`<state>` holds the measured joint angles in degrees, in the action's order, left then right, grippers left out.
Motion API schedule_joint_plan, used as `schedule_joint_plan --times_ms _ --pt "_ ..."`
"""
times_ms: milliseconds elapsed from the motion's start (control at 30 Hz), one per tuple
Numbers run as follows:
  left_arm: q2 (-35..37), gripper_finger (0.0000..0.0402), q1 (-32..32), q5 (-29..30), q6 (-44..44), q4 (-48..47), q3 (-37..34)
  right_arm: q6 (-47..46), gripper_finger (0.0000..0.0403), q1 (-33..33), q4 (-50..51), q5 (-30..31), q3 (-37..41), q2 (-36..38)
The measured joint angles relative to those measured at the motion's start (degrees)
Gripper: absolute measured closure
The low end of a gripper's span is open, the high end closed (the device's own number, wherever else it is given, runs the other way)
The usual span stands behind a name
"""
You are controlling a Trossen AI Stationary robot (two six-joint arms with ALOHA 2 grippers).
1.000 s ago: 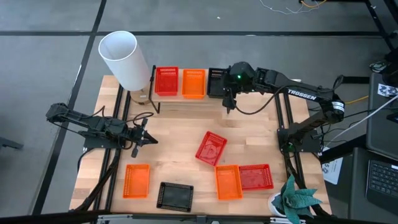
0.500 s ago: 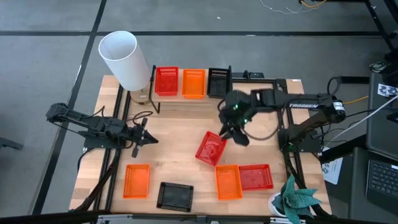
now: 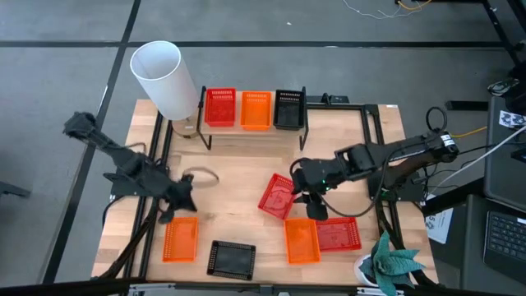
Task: Stack baskets on shelf by color
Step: Stack the left orange bin on the orange bin on the shelf
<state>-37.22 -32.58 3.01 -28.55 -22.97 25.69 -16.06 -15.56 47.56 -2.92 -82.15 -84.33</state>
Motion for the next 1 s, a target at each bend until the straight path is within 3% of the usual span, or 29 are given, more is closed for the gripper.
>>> schedule_joint_plan --times_ms 233,333,467,567,667,833,1000 --pt "-18.87 0.0401 -14.75 -3.98 -22.53 1.23 3.35 -1.72 0.0285 -2.77 -0.19 7.09 0.00 -0.02" --pt "-25.02 0.0401 -18.83 0.48 -27.55 1.16 4.39 -1.68 0.0285 -3.12 -0.22 8.06 0.00 -0.02" --pt "-31.87 0.0401 -19.55 5.11 -29.79 1.21 5.44 -1.70 0.0285 -3.12 -0.70 8.05 0.02 -0.04" --pt "-36.94 0.0401 -16.98 5.86 -28.00 1.18 5.95 -1.64 0.0285 -3.12 -0.84 8.03 0.02 -0.04" --pt "-40.25 0.0401 -12.72 10.85 -22.40 1.07 6.29 -1.60 0.0285 -3.12 -1.09 8.04 0.02 -0.04" --pt "-40.56 0.0401 -2.48 19.99 -8.14 1.34 6.36 -1.57 0.0285 -3.12 -1.08 9.98 0.02 -0.04" --pt "-40.19 0.0401 10.18 21.67 5.99 6.25 6.36 -1.66 0.0285 -3.12 -1.54 10.85 0.02 -0.04"
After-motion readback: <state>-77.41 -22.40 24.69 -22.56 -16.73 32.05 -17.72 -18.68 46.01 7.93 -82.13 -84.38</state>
